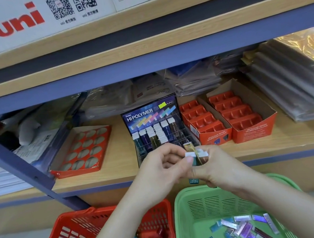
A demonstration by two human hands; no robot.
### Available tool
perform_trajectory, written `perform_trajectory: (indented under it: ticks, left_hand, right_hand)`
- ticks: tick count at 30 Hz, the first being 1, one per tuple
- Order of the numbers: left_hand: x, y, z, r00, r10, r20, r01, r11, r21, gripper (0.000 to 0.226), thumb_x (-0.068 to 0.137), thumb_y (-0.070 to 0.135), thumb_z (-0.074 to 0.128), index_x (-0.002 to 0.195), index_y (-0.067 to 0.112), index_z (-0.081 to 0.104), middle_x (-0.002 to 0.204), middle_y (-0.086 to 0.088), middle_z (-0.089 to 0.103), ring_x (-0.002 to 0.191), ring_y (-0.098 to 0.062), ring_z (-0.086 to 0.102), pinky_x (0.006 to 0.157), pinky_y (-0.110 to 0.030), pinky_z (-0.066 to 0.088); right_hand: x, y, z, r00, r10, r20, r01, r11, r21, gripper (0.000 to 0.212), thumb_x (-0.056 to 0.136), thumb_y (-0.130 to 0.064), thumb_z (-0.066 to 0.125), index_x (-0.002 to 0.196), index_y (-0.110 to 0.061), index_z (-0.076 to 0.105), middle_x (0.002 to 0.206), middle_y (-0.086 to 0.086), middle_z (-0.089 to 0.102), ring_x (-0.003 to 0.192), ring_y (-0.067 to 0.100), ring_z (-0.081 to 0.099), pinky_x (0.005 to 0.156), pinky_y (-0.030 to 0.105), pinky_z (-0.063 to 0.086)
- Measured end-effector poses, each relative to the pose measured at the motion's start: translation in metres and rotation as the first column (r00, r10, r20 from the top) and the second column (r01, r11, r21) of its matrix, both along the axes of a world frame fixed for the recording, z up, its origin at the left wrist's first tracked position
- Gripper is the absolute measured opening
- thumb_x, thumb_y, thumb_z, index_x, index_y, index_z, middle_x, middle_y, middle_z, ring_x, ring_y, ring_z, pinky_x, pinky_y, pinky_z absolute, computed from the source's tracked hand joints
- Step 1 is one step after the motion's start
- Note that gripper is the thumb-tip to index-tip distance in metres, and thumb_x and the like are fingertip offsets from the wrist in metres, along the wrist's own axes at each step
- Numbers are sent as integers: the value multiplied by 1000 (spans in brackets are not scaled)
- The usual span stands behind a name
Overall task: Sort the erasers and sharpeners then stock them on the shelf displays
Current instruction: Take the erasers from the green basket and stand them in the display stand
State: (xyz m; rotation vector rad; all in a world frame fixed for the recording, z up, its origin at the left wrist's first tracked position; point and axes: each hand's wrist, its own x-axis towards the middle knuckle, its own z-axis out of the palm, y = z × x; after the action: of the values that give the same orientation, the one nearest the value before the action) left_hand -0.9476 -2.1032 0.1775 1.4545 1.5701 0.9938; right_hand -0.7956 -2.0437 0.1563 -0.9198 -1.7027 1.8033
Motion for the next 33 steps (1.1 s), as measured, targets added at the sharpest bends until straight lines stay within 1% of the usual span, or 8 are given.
perform_trajectory:
  ticks: [3,6,10,13,16,21,29,33]
  left_hand:
    - [0,5,-5,993,36,-109,-35,999,7,14,75,24,81,78,22,68,71,1,67,64,-12,61,62,-32,53]
    - [-11,5,6,991,132,21,-132,991,34,12,76,10,79,83,13,69,70,-8,70,60,-18,63,58,-27,53]
    - [-57,13,21,904,426,-33,-408,884,228,14,81,4,72,88,17,70,72,-6,72,63,-18,69,62,-24,58]
    - [-93,26,13,824,547,-147,-488,818,306,18,82,10,73,82,28,69,74,-1,72,70,-19,71,73,-35,60]
    - [-106,40,-2,792,537,-291,-435,830,349,15,81,17,75,82,31,70,73,8,71,73,-13,70,77,-42,58]
    - [-105,50,-21,770,497,-402,-353,855,381,11,84,17,73,94,19,73,78,7,71,77,-7,68,78,-32,57]
    - [-112,59,-20,639,449,-624,-250,889,383,25,89,18,66,113,10,69,102,-8,73,93,-24,67,81,-28,48]
    - [-112,59,-32,583,419,-696,-174,902,396,24,85,21,72,106,11,72,93,-5,68,84,-24,63,73,-25,43]
  right_hand:
    - [-2,-2,1,999,25,28,-26,999,23,28,79,4,73,71,-16,55,45,-14,50,39,-4,41,41,9,31]
    - [0,-1,2,998,57,36,-56,998,-33,17,82,-14,76,80,-18,60,59,-8,49,49,3,37,43,17,29]
    - [1,10,1,991,-102,-90,59,919,-391,19,94,-10,57,111,-2,62,78,8,63,56,11,47,42,18,31]
    - [1,11,1,977,-175,-124,97,875,-474,21,97,-5,52,115,-2,61,93,19,73,55,14,56,38,17,33]
    - [-1,10,-2,980,-173,-99,117,901,-418,20,97,-11,54,114,-5,61,97,18,74,53,12,54,36,15,32]
    - [0,11,-5,984,-158,-83,120,929,-349,20,95,-15,57,112,-6,62,97,15,75,50,10,49,36,15,28]
    - [-1,6,-2,993,-102,-54,83,957,-280,15,95,-17,56,108,-9,55,96,13,75,49,11,51,38,16,28]
    - [0,7,5,992,-123,-34,110,961,-254,13,95,-18,58,102,-8,54,95,14,75,49,11,50,38,16,27]
